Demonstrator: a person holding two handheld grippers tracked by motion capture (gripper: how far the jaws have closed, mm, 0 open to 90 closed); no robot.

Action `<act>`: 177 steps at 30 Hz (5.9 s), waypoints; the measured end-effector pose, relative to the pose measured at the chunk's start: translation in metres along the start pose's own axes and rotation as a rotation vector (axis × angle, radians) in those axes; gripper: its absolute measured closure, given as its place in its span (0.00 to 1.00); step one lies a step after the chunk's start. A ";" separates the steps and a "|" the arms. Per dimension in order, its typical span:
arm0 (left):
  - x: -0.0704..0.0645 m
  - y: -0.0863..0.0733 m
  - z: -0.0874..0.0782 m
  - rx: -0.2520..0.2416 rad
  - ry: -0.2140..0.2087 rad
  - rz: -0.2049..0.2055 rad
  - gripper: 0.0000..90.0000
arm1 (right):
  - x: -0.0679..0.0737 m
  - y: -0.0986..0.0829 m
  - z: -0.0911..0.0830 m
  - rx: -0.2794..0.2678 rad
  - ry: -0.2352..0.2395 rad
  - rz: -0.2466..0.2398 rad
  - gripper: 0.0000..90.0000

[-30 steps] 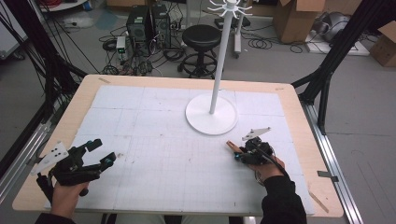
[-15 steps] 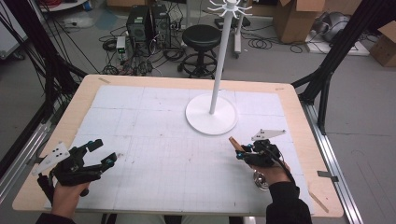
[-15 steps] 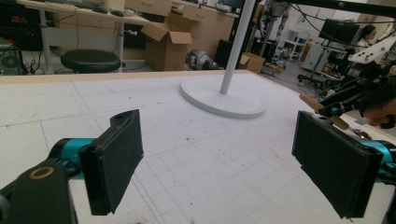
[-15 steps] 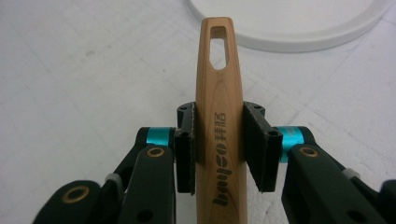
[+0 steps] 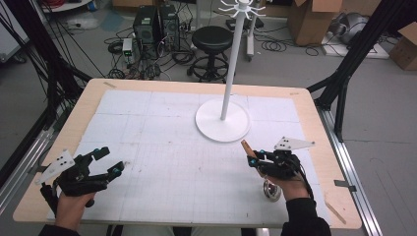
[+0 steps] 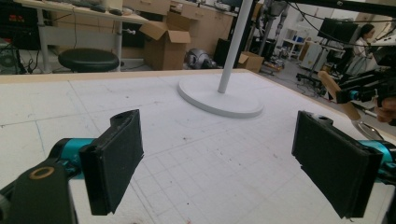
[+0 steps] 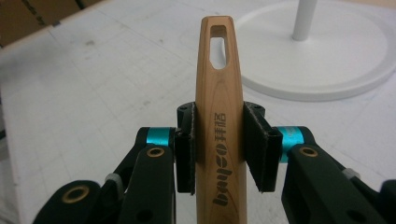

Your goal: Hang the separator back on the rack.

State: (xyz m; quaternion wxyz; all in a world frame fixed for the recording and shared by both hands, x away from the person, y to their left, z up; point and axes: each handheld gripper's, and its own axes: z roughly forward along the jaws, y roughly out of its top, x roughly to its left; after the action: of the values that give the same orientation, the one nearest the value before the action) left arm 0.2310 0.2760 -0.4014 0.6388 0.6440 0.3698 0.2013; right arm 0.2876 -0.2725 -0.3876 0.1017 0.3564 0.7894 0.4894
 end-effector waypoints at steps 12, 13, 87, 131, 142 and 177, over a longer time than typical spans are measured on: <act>-0.012 0.015 0.006 -0.016 -0.130 -0.004 0.18 | 0.054 0.018 0.020 -0.124 0.218 -0.083 0.74; -0.013 0.018 0.006 -0.020 -0.146 -0.008 0.18 | 0.060 0.019 0.024 -0.130 0.242 -0.093 0.74; -0.130 0.079 0.103 0.063 -0.728 0.077 0.78 | 0.130 0.040 0.046 -0.359 0.664 -0.113 0.64; -0.160 0.107 0.099 0.013 -0.383 0.122 0.78 | 0.149 0.034 0.040 -0.367 0.245 -0.248 0.77; -0.153 0.106 0.099 -0.002 -0.425 0.084 0.68 | 0.146 0.036 0.036 -0.356 0.277 -0.229 0.78; -0.136 0.096 0.090 0.044 -0.881 0.025 0.64 | 0.146 0.039 0.049 -0.306 0.822 -0.149 0.78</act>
State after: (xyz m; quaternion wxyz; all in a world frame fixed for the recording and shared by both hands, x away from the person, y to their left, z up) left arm 0.2298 0.1244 -0.2883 0.7190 0.6863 0.0587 -0.0928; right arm 0.2245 -0.1307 -0.3522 -0.1339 0.0555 0.7061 0.6931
